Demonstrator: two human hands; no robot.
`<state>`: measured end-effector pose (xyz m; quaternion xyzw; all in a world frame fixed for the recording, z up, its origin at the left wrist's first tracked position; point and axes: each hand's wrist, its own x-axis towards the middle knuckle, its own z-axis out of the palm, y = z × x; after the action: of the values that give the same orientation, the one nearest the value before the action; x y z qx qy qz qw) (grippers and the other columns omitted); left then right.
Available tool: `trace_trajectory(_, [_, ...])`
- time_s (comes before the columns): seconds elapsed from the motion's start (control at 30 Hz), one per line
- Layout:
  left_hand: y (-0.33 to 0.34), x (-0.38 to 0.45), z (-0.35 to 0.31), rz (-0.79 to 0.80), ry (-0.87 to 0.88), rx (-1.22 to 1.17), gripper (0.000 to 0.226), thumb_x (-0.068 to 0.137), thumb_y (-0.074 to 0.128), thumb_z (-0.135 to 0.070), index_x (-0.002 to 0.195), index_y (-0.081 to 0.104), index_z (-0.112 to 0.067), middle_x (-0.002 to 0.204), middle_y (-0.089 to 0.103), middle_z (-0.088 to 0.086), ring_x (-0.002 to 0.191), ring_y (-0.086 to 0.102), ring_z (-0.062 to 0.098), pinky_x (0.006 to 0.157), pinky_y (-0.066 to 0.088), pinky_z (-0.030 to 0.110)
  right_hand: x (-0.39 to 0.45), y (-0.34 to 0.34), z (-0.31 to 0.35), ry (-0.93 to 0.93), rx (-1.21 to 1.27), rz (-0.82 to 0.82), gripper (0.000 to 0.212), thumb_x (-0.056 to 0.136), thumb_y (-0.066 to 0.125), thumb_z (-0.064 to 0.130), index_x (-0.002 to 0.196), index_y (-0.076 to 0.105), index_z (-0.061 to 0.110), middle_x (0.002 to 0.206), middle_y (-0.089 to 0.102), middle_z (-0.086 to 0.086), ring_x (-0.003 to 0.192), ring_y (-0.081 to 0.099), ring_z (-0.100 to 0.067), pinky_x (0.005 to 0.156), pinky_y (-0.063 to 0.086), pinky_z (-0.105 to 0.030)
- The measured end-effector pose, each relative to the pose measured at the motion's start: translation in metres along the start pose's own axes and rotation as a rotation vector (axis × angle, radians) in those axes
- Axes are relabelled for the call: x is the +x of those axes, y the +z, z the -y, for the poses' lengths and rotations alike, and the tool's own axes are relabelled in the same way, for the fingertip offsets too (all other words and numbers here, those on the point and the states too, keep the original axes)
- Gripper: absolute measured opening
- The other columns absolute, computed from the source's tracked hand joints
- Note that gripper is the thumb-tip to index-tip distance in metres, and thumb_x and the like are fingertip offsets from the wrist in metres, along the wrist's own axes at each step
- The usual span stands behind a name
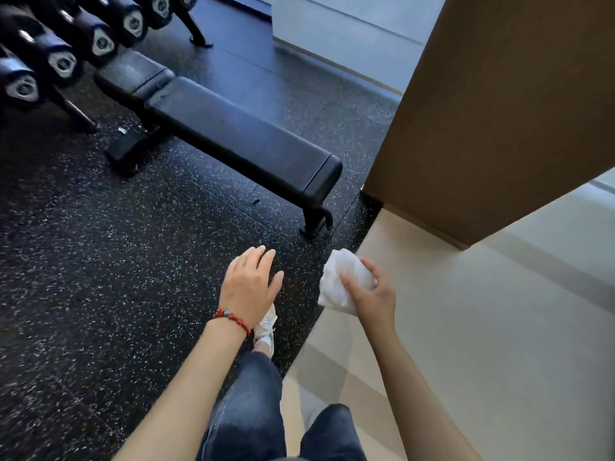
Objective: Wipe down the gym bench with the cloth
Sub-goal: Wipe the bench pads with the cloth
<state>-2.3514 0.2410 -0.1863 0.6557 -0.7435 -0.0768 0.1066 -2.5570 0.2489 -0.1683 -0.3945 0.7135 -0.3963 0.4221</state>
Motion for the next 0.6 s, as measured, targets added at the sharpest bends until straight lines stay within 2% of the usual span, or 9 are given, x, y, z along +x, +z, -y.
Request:
trace_trajectory(0.13, [-0.002,0.071,0.042,0.054,0.028,-0.009,0.052,0.086,0.038,-0.037,0.107,0.066,0.001,0.106,0.067,0.021,0.098,0.064,0.036,0.082,0.052,0.048,0.054,0.046,0.029,0.037,0.019,-0.019,0.031,0.077,0.072,0.016,0.104,0.06,0.026,0.101,0.061,0.005,0.091,0.055,-0.011,0.079,0.04,-0.021])
trace_trajectory(0.33, [-0.011,0.168,0.094,0.068,0.093,-0.002,0.051,0.086,0.039,-0.036,0.106,0.067,0.001,0.105,0.067,0.02,0.097,0.065,0.036,0.081,0.053,0.048,0.122,0.102,0.069,0.098,0.022,-0.086,0.034,0.078,0.071,0.016,0.11,0.062,0.02,0.106,0.062,0.003,0.092,0.054,-0.011,0.08,0.039,-0.02])
trace_trajectory(0.47, [-0.003,0.221,0.104,0.091,0.11,-0.023,0.051,0.087,0.038,-0.035,0.108,0.066,0.002,0.107,0.066,0.021,0.099,0.064,0.037,0.083,0.052,0.049,0.16,0.12,0.079,0.126,0.032,-0.126,0.033,0.077,0.072,0.016,0.109,0.064,0.019,0.105,0.063,0.001,0.094,0.056,-0.012,0.085,0.044,-0.024])
trace_trajectory(0.6, [0.013,0.272,0.104,0.117,0.139,-0.033,0.05,0.085,0.04,-0.034,0.106,0.066,0.002,0.106,0.066,0.022,0.098,0.064,0.036,0.082,0.052,0.048,0.209,0.129,0.085,0.144,0.062,-0.14,0.031,0.077,0.072,0.014,0.106,0.063,0.021,0.103,0.062,0.004,0.092,0.056,-0.01,0.081,0.04,-0.018])
